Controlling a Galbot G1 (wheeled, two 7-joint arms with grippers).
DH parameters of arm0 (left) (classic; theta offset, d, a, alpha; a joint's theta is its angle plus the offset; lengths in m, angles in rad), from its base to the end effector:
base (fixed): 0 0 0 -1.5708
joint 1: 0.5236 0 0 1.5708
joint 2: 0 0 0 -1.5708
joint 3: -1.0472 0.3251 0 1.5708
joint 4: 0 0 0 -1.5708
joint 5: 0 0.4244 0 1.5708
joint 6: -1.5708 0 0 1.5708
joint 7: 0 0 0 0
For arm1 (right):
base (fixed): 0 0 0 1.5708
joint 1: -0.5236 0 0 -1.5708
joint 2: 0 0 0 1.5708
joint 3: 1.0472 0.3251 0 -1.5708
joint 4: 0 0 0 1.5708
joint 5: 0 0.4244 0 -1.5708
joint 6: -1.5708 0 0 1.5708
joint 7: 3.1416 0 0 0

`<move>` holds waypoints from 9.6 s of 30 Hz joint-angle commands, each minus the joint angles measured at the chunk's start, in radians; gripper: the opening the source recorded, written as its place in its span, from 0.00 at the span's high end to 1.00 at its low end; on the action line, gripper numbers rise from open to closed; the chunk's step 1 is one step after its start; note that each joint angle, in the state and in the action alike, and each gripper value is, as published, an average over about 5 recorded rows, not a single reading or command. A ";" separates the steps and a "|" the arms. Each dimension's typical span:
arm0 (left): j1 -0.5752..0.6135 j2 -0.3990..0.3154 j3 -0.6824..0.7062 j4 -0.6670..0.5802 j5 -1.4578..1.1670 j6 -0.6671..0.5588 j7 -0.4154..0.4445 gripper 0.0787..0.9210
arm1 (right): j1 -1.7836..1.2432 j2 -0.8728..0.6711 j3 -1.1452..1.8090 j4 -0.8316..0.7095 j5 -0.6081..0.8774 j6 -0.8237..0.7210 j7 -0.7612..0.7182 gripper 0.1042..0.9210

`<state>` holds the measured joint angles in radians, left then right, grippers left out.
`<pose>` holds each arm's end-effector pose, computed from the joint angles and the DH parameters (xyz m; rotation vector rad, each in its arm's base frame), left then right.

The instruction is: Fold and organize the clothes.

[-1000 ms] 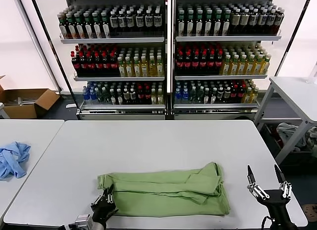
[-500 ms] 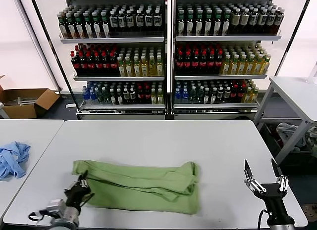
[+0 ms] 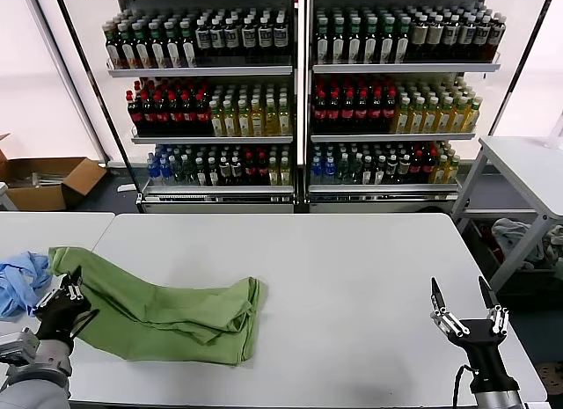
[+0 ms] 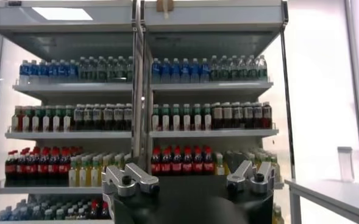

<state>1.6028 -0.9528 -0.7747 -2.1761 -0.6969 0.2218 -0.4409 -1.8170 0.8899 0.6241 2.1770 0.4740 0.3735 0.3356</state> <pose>0.2778 0.1191 -0.1935 0.4029 -2.9615 -0.0071 0.2195 -0.0796 -0.2722 0.0059 2.9653 -0.0433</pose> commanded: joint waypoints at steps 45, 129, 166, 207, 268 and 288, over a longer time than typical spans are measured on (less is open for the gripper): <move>-0.253 -0.059 0.822 0.060 0.597 -0.076 0.130 0.53 | 0.064 0.009 -0.022 0.007 -0.001 -0.034 0.004 0.12; -0.061 0.095 0.074 0.156 -0.004 -0.039 0.109 0.93 | 0.099 -0.019 -0.007 0.028 0.055 -0.070 0.006 0.12; -0.350 0.020 0.678 0.317 0.491 -0.129 0.319 0.93 | 0.111 -0.015 -0.018 0.034 0.045 -0.076 -0.005 0.12; -0.146 0.028 0.356 -0.127 0.465 -0.016 0.127 0.12 | 0.936 0.181 -0.813 -0.177 0.346 -0.902 -0.044 0.12; -0.117 -0.015 0.386 -0.107 0.460 0.014 0.145 0.12 | 0.945 0.271 -0.692 -0.398 0.327 -0.851 -0.059 0.96; -0.120 -0.021 0.398 -0.079 0.458 0.009 0.114 0.12 | 0.851 0.089 -0.548 -0.264 -0.038 -0.807 -0.033 0.74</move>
<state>1.4739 -0.9735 -0.3768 -2.2584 -0.2379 0.2305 -0.3132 -0.9017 1.0515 0.0093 1.8087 0.6761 -0.4781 0.2334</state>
